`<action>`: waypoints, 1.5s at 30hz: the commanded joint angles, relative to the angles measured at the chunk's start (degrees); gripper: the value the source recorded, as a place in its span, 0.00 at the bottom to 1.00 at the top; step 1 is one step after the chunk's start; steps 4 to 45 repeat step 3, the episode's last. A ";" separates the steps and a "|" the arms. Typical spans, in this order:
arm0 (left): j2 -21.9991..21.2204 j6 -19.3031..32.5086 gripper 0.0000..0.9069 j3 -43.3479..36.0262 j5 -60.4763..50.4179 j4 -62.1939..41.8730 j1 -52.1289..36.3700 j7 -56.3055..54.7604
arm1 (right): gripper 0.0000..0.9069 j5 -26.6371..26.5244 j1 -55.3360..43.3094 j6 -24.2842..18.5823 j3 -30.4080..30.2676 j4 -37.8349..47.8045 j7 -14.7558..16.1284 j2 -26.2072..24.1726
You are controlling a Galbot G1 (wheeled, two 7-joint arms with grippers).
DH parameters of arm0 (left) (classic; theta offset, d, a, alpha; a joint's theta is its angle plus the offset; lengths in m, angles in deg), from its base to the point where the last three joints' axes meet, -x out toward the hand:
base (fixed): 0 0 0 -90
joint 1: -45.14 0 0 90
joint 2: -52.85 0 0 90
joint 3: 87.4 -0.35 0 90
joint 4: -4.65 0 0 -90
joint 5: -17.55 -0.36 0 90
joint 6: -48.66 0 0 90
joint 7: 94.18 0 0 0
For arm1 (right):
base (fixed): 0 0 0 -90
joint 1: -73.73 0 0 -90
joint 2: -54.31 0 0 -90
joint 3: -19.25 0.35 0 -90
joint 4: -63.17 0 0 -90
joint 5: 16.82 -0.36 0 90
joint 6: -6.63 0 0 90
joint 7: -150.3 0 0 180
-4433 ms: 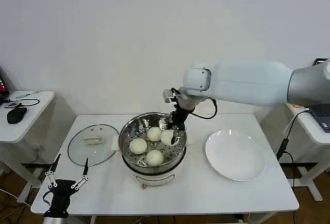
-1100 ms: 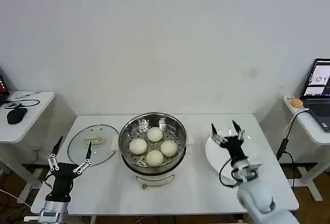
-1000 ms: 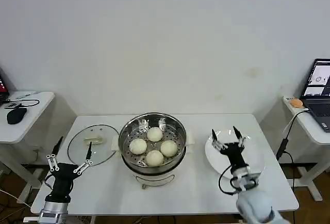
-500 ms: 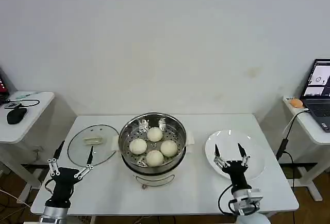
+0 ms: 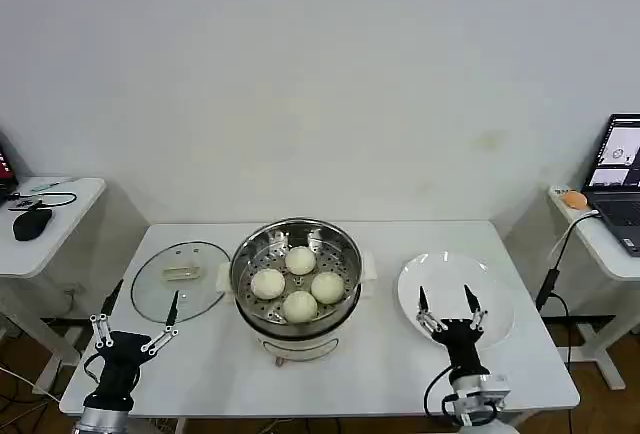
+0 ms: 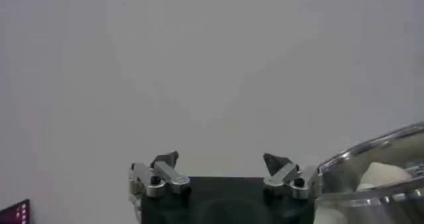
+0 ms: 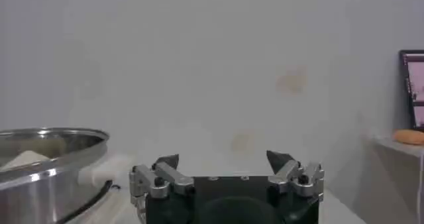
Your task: Take steamed baozi put them in steamer then cover it.
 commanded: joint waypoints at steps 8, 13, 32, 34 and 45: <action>0.11 0.53 1.00 -0.10 -0.14 -0.82 -0.67 -0.18 | 1.00 0.97 0.94 -1.82 0.00 -0.56 1.18 0.89; 0.11 0.53 1.00 -0.10 -0.14 -0.82 -0.67 -0.18 | 1.00 0.97 0.94 -1.82 0.00 -0.56 1.18 0.89; 0.11 0.53 1.00 -0.10 -0.14 -0.82 -0.67 -0.18 | 1.00 0.97 0.94 -1.82 0.00 -0.56 1.18 0.89; 0.11 0.53 1.00 -0.10 -0.14 -0.82 -0.67 -0.18 | 1.00 0.97 0.94 -1.82 0.00 -0.56 1.18 0.89; 0.11 0.53 1.00 -0.10 -0.14 -0.82 -0.67 -0.18 | 1.00 0.97 0.94 -1.82 0.00 -0.56 1.18 0.89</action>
